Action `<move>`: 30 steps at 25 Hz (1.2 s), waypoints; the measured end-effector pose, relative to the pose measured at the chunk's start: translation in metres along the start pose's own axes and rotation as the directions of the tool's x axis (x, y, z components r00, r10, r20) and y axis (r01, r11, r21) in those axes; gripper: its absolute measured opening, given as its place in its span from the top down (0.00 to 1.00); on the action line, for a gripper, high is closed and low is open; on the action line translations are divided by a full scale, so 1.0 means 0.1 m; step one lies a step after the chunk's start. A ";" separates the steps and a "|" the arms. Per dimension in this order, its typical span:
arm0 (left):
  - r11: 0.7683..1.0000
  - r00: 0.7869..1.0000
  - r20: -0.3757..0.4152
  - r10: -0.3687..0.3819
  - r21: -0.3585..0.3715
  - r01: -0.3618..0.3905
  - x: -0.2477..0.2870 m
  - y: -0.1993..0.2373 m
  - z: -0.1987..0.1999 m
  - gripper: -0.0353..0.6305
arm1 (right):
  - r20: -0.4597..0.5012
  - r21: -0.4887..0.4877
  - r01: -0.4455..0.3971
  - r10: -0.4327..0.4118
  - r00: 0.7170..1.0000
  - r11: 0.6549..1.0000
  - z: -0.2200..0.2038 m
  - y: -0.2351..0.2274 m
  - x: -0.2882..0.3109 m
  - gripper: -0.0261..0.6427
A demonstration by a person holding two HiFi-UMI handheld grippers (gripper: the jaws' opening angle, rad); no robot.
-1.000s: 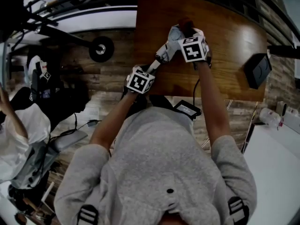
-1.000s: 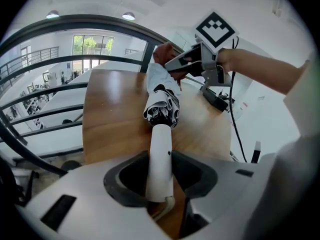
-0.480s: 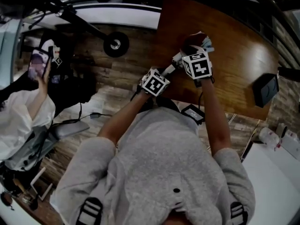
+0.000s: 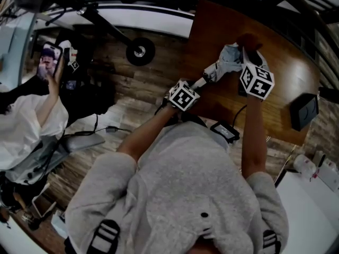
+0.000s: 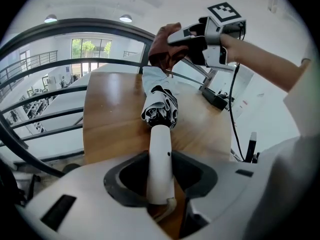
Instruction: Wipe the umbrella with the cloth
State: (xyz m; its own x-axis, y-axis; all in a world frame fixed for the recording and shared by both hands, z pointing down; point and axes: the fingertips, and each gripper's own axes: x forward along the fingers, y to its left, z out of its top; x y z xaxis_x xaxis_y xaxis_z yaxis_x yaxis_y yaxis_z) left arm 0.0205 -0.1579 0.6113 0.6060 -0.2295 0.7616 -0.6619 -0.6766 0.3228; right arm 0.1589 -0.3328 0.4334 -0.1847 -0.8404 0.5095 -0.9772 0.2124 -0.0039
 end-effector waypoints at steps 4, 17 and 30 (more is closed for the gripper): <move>1.000 1.000 0.002 0.001 0.004 -0.001 -0.01 0.00 0.01 0.72 | 0.123 -0.010 0.064 -0.062 0.990 0.998 0.35 -0.29 -0.21 0.83; 1.000 1.000 0.003 0.006 -0.021 -0.006 0.01 -0.02 0.00 0.72 | -0.451 -0.006 -0.596 0.530 0.718 0.803 -1.26 2.00 -0.02 0.83; 1.000 1.000 0.026 -0.009 -0.024 0.010 0.00 -0.03 -0.01 0.72 | -0.423 -0.416 -0.137 -0.058 0.904 0.899 -0.80 0.43 0.65 0.82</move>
State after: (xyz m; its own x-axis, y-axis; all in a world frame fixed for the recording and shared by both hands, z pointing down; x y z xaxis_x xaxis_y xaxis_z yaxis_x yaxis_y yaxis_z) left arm 0.0223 -0.1558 0.6111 0.6231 -0.2411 0.7440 -0.6662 -0.6620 0.3433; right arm 0.1132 -0.3387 0.5350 -0.0659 -0.5611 0.8252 -0.8092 0.5139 0.2848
